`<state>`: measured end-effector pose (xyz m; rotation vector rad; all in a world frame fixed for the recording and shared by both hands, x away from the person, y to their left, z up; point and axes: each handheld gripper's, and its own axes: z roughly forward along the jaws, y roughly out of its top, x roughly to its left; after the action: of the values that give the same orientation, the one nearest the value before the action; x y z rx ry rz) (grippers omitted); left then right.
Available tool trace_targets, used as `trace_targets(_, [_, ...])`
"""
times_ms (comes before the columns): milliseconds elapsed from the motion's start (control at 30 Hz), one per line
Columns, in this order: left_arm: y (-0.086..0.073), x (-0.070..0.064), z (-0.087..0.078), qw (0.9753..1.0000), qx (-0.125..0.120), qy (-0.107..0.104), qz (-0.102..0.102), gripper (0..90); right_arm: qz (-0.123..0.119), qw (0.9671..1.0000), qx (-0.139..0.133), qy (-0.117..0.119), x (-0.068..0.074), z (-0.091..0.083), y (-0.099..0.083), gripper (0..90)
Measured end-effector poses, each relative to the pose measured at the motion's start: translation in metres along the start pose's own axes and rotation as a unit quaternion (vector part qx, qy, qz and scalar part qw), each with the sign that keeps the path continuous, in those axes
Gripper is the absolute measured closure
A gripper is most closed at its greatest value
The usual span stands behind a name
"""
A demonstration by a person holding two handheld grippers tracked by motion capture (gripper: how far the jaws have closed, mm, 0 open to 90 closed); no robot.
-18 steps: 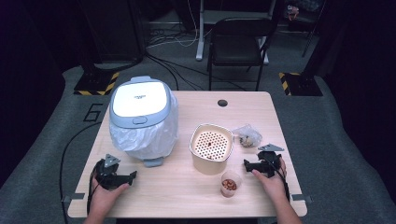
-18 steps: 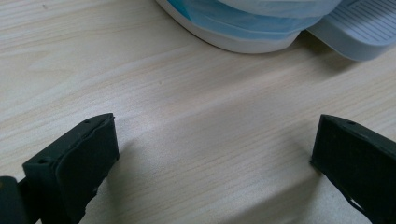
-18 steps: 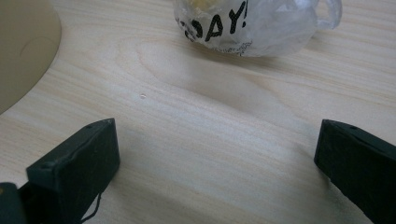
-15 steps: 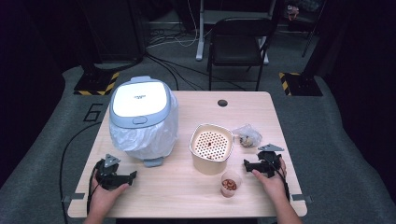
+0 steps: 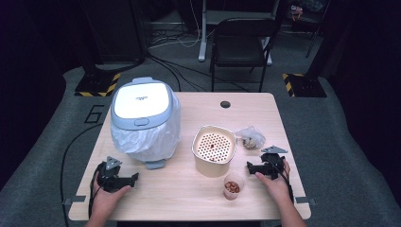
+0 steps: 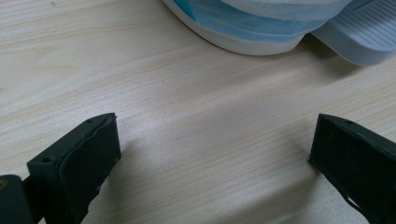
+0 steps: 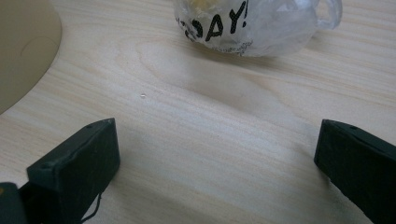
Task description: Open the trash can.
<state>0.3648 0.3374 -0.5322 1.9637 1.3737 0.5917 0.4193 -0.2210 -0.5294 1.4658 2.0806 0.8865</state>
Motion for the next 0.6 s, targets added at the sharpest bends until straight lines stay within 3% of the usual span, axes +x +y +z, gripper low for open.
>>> trace_targets(167, [-0.001,0.002,-0.002,0.9999,-0.009,0.001,-0.007,9.5,0.0,1.0,0.0,0.0,0.0,0.0,0.0,0.0])
trace_targets(200, [-0.001,0.005,-0.005,0.9999,-0.008,0.001,-0.006,15.9,0.0,1.0,0.0,0.0,0.0,0.0,0.0,0.0])
trace_targets(367, [-0.001,0.009,-0.008,0.9999,-0.013,0.0,-0.005,27.0,0.0,1.0,0.0,0.0,0.0,0.0,0.0,0.0])
trace_targets(400, [-0.001,0.009,-0.009,0.9997,-0.013,-0.011,-0.018,34.1,0.0,1.0,0.0,0.0,0.0,0.0,0.0,0.0])
trace_targets(467, [0.001,0.008,-0.011,0.9995,-0.015,-0.017,-0.021,36.0,0.0,1.0,0.0,0.0,0.0,0.0,0.0,0.0])
trace_targets(600, [0.004,0.004,-0.016,0.999,-0.023,-0.035,-0.011,38.4,0.0,1.0,0.0,0.0,0.0,0.0,0.0,0.0])
